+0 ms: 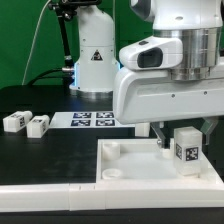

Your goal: Assemble one leg

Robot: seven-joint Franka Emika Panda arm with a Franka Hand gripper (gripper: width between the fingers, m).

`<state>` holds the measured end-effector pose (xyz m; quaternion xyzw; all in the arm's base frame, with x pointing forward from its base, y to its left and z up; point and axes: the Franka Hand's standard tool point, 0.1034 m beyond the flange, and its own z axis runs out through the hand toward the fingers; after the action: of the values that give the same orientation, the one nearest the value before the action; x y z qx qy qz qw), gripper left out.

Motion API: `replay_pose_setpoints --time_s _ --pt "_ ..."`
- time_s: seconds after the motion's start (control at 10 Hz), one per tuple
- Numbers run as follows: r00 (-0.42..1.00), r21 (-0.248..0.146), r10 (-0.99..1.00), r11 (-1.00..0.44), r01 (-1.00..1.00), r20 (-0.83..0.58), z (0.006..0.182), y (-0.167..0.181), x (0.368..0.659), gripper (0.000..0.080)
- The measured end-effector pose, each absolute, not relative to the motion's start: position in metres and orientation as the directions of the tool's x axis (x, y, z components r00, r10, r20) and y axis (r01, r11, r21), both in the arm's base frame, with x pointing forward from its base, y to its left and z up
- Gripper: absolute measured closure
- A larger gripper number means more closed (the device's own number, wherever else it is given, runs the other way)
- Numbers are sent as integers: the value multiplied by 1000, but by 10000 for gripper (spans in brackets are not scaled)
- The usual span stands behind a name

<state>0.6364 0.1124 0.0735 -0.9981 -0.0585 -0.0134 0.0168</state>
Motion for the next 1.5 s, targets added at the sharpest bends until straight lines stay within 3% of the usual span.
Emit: replay_pose_setpoints --time_s 0.3,0.5,0.7,0.9,1.1,1.4,1.5 --pt "994 -33 104 -994 104 28 73 113 636 507" --pt "983 -48 -184 -982 -183 18 71 114 635 507" --pt "878 -59 -478 -877 -477 7 70 118 636 507" --pt "801 -34 -599 -801 -598 16 69 125 636 507" --pt "631 -46 -775 -631 -774 8 69 126 636 507" --pt "446 -53 -895 -445 -894 -19 69 126 636 507" --pt "477 -54 -879 -475 -878 -17 69 125 636 507"
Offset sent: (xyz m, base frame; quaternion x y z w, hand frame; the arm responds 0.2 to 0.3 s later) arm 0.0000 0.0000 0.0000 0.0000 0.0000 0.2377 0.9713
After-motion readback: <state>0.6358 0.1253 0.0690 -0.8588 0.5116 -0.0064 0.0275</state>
